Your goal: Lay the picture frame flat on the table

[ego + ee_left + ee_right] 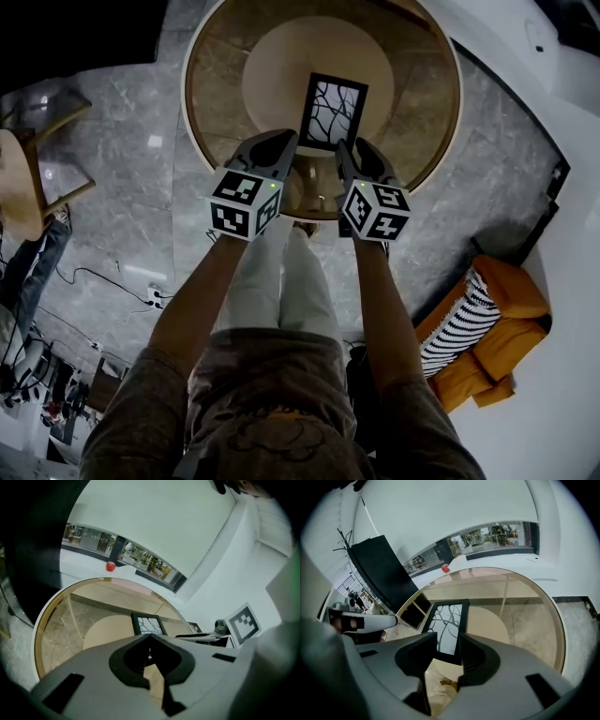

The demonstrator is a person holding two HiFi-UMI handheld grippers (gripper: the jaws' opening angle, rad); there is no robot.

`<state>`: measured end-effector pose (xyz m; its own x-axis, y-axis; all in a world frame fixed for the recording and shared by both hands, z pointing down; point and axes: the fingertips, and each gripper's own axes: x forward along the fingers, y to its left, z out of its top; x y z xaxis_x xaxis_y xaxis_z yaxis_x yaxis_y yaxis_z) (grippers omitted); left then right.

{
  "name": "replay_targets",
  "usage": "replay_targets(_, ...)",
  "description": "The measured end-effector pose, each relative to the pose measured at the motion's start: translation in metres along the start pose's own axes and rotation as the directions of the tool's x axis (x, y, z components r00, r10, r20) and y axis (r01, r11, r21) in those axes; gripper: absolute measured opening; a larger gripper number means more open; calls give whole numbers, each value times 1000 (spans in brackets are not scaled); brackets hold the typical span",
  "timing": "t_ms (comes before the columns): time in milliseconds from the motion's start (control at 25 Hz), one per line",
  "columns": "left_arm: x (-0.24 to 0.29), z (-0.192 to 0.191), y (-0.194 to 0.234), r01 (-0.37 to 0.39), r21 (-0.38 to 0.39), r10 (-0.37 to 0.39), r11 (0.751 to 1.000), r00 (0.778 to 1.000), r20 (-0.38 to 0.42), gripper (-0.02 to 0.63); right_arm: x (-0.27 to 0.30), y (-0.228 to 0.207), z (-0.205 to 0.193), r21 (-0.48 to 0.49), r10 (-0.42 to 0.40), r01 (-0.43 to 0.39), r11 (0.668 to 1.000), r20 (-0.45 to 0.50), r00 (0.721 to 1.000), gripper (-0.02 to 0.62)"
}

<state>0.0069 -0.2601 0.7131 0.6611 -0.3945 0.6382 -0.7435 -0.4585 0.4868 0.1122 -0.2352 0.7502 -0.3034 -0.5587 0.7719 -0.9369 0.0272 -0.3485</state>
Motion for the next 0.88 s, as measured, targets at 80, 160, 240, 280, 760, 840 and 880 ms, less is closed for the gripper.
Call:
replay_targets(80,-3,1,-3,-1,-8,1,1000,1000,3,17,-7,2,3,-1,-2,2,1000,9,1000,128)
replay_targets(160,-8,4,-8,-1,-21,1,1000,1000,8,17,-16,6,8,2,0,0,1000,20,1000,79)
replay_targets(240,-14,8,-13,-2,-30,2,1000,1000,15,17,-25,11,13,-1,3,-3,1000,32,999,51)
replay_targets(280,-17,10,-16,-2,-34,3,999,1000,18,17,-29,14,16,-5,5,-5,1000,39,999,38)
replay_targets(760,-71,44,-59,-13,-30,15,999,998,61,17,-97,65,58,-32,69,-66,997,108,992,19)
replay_targets(840,-83,53,-69,-13,-21,15,1000,997,73,17,-113,72,66,-34,77,-74,997,122,989,20)
replay_targets(880,-90,57,-74,-12,-17,13,1000,997,79,17,-121,76,70,-36,82,-78,996,130,988,19)
